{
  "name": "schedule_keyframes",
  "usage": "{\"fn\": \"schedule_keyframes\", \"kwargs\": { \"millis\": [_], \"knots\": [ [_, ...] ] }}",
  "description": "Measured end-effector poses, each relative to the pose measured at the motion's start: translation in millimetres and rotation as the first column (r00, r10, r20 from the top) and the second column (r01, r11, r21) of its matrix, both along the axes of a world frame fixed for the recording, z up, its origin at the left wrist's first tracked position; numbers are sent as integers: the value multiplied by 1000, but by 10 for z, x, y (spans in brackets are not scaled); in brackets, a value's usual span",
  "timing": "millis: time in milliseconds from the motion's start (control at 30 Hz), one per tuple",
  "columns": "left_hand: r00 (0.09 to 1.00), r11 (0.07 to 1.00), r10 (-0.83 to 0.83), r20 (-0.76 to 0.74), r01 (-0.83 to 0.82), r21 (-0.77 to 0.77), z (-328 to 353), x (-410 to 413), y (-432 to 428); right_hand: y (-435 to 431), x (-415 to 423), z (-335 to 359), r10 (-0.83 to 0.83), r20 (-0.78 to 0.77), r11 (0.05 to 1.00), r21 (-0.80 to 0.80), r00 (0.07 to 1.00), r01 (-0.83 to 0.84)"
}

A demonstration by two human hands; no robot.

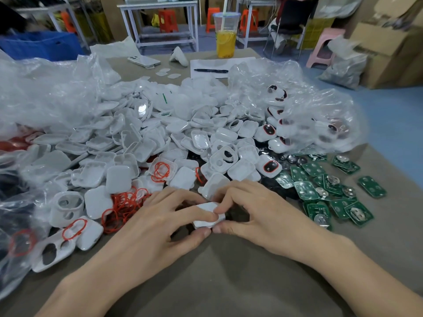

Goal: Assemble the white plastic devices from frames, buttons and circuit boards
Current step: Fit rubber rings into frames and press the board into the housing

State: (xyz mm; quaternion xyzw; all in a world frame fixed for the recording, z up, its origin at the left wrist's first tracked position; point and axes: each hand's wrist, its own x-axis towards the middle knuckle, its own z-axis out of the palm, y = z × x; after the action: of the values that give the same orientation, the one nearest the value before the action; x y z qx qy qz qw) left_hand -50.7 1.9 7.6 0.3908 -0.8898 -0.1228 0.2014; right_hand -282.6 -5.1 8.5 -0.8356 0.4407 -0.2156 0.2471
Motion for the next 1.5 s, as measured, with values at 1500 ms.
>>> {"fn": "schedule_keyframes", "kwargs": {
  "millis": [1500],
  "knots": [
    [420,613,582,-696,336,715,119,-82,-91,-219,224,155,-29,391,993,-94,920,71]
  ]
}}
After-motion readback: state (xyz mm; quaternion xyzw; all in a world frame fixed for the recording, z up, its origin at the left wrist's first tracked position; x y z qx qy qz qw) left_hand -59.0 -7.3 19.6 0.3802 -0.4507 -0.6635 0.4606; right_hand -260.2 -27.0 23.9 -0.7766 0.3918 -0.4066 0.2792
